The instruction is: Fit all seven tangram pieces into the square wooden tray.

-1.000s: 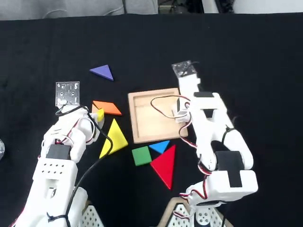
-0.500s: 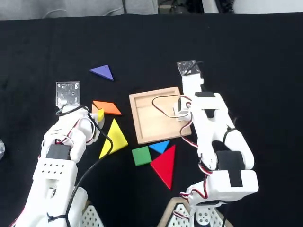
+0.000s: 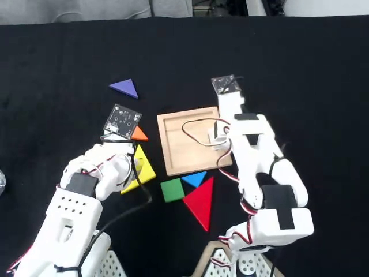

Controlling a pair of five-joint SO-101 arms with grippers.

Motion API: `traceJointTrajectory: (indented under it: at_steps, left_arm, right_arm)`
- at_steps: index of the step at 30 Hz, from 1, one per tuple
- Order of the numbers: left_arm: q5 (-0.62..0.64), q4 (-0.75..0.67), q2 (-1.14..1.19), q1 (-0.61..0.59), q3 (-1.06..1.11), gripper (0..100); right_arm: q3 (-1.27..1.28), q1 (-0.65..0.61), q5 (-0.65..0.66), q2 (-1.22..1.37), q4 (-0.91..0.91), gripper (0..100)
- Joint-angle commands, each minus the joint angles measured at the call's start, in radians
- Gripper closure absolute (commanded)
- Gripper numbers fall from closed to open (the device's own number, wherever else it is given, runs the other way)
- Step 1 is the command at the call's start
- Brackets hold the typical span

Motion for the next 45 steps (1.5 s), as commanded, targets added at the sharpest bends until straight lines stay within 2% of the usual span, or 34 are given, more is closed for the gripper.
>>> traceJointTrajectory:
  at_steps: [1, 4, 9, 14, 18, 20, 22, 23, 27, 29, 34, 41, 45]
  left_arm:
    - [-0.003, 0.003, 0.061, 0.008, -0.054, 79]
    - [0.057, 0.012, 0.198, 0.007, -0.128, 79]
    - [0.101, 0.12, 0.408, -0.01, -0.298, 79]
    - [0.158, 0.157, 0.419, 0.035, -0.338, 79]
    - [0.157, 0.163, 0.419, 0.064, -0.325, 79]
    - [0.164, 0.178, 0.422, 0.058, -0.331, 85]
    - [0.164, 0.176, 0.42, 0.059, -0.34, 97]
    - [0.164, 0.176, 0.42, 0.056, -0.349, 98]
    - [0.164, 0.178, 0.431, 0.054, -0.343, 82]
    - [0.195, 0.175, 0.431, 0.036, -0.326, 77]
    - [0.269, 0.106, 0.431, -0.035, -0.286, 73]
    - [0.273, 0.089, 0.43, 0.021, -0.275, 71]
    - [0.313, 0.064, 0.431, 0.027, -0.268, 70]
  right_arm:
    - [-0.002, -0.044, -0.011, -0.065, 0.043, 94.2]
    - [-0.031, -0.063, -0.011, -0.065, 0.114, 97.2]
    - [-0.091, 0.005, -0.017, -0.065, 0.172, 87.5]
    - [-0.097, 0.068, -0.011, -0.067, 0.143, 75.4]
    - [-0.096, 0.068, -0.011, -0.067, 0.135, 72.4]
    - [-0.096, 0.068, -0.009, -0.067, 0.135, 72.4]
    - [-0.096, 0.066, -0.009, -0.067, 0.135, 72.4]
    - [-0.096, 0.063, -0.009, -0.067, 0.135, 72.4]
    - [-0.088, 0.046, -0.009, -0.065, 0.143, 72.9]
    - [-0.081, 0.017, -0.009, -0.065, 0.161, 74.0]
    - [-0.079, -0.08, -0.009, -0.067, 0.207, 76.1]
    - [-0.137, 0.069, -0.009, -0.067, 0.209, 76.1]
    - [-0.134, 0.069, -0.008, -0.061, 0.206, 76.1]
